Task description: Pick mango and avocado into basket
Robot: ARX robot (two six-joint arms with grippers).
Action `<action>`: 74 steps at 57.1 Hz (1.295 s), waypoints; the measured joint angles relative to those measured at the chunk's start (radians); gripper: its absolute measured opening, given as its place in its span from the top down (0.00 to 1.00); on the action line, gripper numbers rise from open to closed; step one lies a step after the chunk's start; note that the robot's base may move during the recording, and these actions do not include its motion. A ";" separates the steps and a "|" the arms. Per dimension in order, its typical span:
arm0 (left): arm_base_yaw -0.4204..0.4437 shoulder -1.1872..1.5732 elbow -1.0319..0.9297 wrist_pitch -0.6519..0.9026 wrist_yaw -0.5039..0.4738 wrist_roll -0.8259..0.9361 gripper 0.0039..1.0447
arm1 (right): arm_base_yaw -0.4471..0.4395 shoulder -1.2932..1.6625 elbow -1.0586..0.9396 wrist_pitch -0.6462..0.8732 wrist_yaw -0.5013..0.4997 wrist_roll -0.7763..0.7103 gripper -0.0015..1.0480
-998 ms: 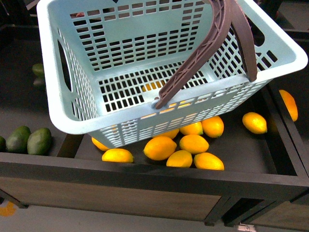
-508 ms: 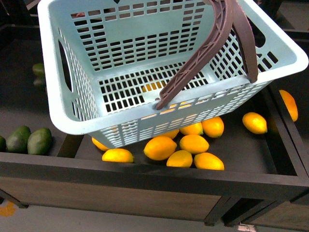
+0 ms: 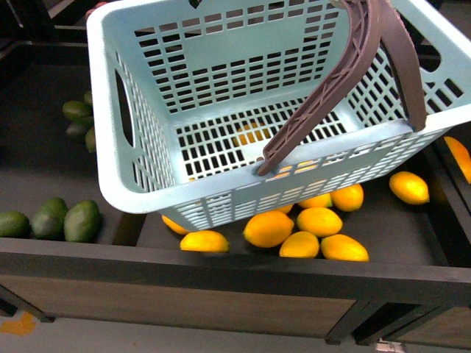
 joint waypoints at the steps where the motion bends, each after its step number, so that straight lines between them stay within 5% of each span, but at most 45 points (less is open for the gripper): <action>1: 0.000 0.000 0.000 0.000 0.002 -0.002 0.95 | 0.000 0.000 0.000 0.000 -0.001 0.000 0.08; 74: 0.016 0.000 0.000 0.000 -0.021 0.004 0.95 | 0.000 0.001 0.000 -0.004 -0.003 0.000 0.07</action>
